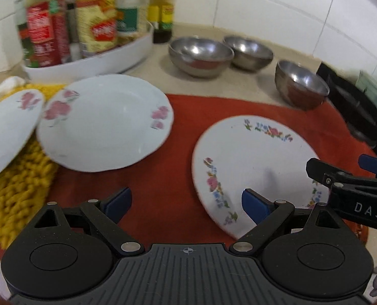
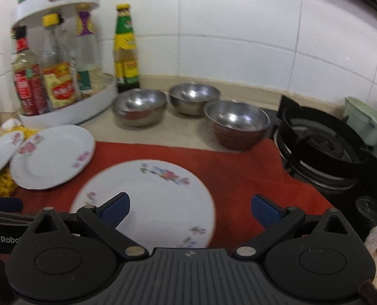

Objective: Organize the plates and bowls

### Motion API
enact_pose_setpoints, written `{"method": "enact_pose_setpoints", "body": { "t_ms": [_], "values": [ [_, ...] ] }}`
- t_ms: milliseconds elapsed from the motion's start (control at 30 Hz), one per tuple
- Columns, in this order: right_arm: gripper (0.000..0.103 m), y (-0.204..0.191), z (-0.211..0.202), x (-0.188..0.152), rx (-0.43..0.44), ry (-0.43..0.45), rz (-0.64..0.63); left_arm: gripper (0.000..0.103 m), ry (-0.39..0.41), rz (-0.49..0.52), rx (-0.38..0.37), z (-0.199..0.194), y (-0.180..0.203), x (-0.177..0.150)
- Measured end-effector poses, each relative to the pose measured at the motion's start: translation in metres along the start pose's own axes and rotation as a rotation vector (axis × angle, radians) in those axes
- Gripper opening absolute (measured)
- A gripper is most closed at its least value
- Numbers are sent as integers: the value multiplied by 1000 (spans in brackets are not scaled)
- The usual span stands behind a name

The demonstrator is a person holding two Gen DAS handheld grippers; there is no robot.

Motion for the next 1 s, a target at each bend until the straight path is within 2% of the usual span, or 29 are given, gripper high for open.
{"method": "enact_pose_setpoints", "body": {
  "t_ms": [133, 200, 333, 433, 533, 633, 800, 1000],
  "values": [
    [93, 12, 23, -1, 18, -75, 24, 93, -52, 11, -23, 21, 5, 9],
    [91, 17, 32, 1, 17, -100, 29, 93, -49, 19, -24, 24, 8, 13],
    [72, 22, 47, 5, 43, -162, 36, 92, -52, 30, -35, 30, 12, 21],
    [61, 23, 57, 6, 63, -206, 40, 92, -52, 47, -45, 30, 16, 24],
    [47, 21, 61, 8, 86, -215, 36, 91, -49, 76, -48, 33, 21, 26],
    [42, 15, 63, 9, 102, -222, 15, 90, -50, 86, -57, 34, 21, 28],
    [40, 11, 65, 12, 85, -228, -2, 85, -45, 122, -91, 36, 24, 33],
    [31, 8, 66, 15, 35, -231, -2, 86, -47, 176, -132, 43, 33, 41]
  ]
}}
Point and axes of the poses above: each gripper's, at about its wrist camera, not at the fingertips, and z roughly the way its jaws point, y to its right, x to its top, the point moved 3 cm from there along z, roughly the way its jaws point, and after that the axes turned 12 degrees about z, right-handed, at the moved point
